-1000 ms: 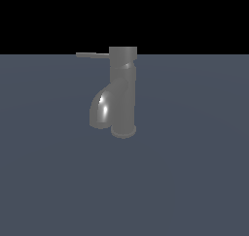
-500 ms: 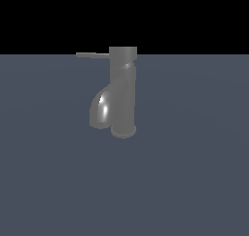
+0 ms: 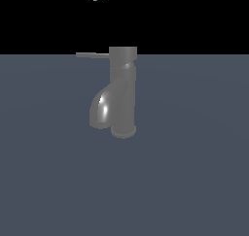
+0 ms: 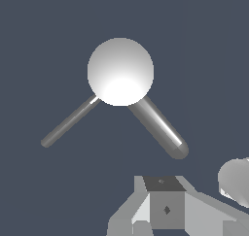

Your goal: Turn on the faucet by rotating a designated handle.

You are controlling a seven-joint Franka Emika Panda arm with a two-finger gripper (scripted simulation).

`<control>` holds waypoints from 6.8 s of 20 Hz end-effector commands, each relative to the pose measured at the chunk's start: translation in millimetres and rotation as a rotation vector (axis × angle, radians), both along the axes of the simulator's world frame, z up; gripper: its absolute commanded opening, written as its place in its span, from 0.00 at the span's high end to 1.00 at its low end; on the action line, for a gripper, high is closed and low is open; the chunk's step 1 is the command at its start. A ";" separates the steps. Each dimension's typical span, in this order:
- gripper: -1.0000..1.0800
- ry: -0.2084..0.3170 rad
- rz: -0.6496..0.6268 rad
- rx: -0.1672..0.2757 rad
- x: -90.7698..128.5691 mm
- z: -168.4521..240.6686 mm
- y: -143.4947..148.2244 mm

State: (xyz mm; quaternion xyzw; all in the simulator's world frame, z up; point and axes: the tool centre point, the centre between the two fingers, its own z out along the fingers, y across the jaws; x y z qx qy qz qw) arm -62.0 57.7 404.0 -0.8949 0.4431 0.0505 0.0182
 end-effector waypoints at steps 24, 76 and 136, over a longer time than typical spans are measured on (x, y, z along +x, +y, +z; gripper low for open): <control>1.00 -0.008 -0.650 -0.073 109.4 -86.9 47.6; 1.00 -0.037 -0.851 -0.104 57.5 -119.4 75.7; 1.00 -0.037 -0.851 -0.104 -57.7 -119.3 -80.2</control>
